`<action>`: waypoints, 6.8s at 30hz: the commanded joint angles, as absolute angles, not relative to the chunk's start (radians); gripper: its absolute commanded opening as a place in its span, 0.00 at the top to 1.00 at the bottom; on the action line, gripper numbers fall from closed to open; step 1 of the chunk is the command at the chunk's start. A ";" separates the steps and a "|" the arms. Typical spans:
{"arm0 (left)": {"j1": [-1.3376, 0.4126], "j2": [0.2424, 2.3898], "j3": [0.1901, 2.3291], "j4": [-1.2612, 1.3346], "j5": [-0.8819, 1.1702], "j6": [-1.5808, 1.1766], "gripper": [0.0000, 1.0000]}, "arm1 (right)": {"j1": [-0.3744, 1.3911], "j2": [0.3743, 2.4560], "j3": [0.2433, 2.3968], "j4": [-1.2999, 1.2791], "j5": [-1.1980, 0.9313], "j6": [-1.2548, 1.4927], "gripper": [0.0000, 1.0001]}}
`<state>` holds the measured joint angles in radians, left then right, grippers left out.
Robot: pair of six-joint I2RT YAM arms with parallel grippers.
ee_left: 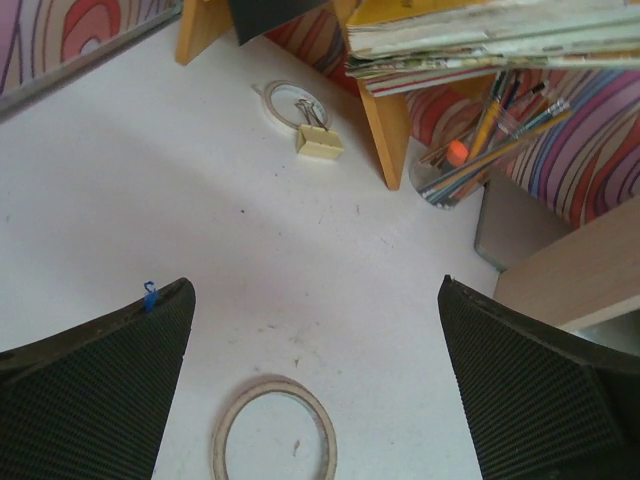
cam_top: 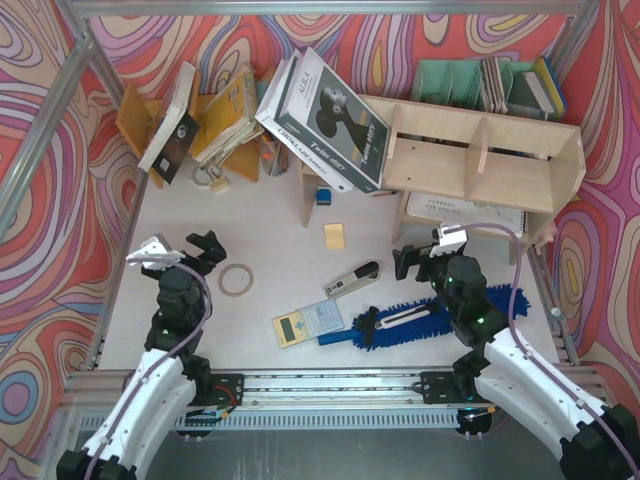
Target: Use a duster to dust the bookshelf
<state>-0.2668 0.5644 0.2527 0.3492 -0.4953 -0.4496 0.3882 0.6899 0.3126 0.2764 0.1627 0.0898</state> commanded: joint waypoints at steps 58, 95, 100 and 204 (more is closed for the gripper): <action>-0.239 0.791 0.347 0.180 -0.138 -0.516 0.02 | 1.115 1.277 0.880 -0.737 0.428 1.194 0.34; -0.239 0.856 0.362 0.196 -0.147 -0.525 0.02 | 1.134 1.648 1.185 -1.054 0.497 1.280 0.61; -0.239 0.856 0.362 0.195 -0.146 -0.528 0.02 | 1.134 1.666 1.191 -1.030 0.493 1.258 0.60; -0.239 0.870 0.374 0.170 -0.184 -0.545 0.02 | 0.888 1.814 1.299 -1.182 0.681 1.588 0.86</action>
<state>-0.2359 0.8700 0.3645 0.1780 -0.1734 -0.5381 0.9054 1.8141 1.3022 -1.1637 0.6662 1.5322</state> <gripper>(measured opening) 0.985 0.138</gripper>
